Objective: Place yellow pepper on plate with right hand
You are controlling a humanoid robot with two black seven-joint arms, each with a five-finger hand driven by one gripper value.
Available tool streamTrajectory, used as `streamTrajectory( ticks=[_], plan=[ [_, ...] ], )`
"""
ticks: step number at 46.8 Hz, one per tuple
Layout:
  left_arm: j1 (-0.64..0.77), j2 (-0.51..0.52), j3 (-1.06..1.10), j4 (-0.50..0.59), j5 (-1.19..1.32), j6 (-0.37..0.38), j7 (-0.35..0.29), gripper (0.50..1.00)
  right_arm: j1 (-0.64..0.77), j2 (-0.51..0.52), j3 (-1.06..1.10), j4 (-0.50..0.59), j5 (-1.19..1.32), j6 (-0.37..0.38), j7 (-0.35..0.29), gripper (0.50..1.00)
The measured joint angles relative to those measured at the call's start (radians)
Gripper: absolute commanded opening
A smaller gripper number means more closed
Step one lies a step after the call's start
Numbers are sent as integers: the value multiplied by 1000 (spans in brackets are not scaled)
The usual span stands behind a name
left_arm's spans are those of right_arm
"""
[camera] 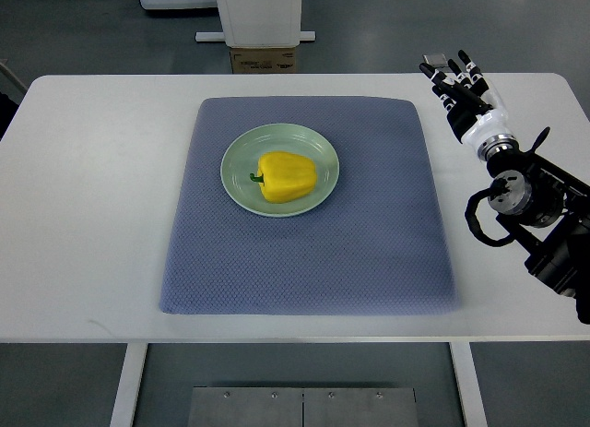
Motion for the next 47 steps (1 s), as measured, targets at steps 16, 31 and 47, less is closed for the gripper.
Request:
streamTrajectory(
  ticks=[16,31,47],
  plan=[
    [0,0,0,0,0,0,0,1000,-3,4,5,-13,85,12,-18,1000],
    [0,0,0,0,0,0,0,1000,-8,11,4,-31,137,10,-35,1000],
    [0,0,0,0,0,0,0,1000,-7,27,6,-50,137,10,-51,1000]
  ],
)
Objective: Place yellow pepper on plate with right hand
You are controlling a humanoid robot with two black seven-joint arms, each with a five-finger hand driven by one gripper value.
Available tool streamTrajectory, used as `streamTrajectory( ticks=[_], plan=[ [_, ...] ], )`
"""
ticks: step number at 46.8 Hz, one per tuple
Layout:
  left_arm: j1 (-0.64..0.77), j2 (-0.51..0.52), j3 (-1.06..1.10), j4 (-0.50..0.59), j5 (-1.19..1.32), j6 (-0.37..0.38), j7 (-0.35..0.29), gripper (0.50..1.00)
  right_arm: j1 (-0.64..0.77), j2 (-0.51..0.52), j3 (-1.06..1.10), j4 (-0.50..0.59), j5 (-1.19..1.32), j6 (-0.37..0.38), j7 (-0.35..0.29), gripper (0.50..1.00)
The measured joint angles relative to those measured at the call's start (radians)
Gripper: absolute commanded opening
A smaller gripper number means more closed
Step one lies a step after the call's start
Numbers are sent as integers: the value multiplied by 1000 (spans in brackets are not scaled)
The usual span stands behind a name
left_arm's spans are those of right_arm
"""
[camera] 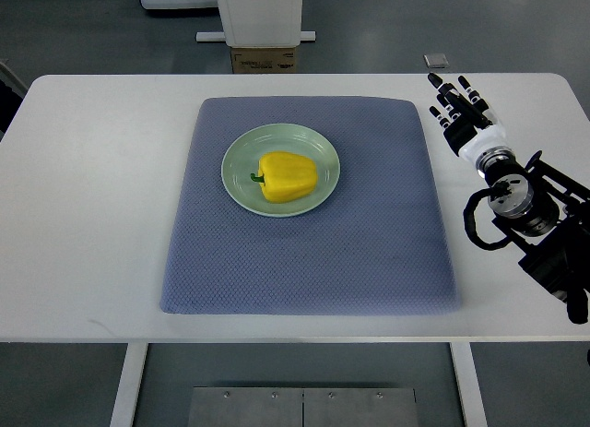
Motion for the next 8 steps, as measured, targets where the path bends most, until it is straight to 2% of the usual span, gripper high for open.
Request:
streamTrajectory(
  ticks=[8],
  plan=[
    [0,0,0,0,0,0,0,1000,0,0,-2,0,0,0,0,1000]
  ],
)
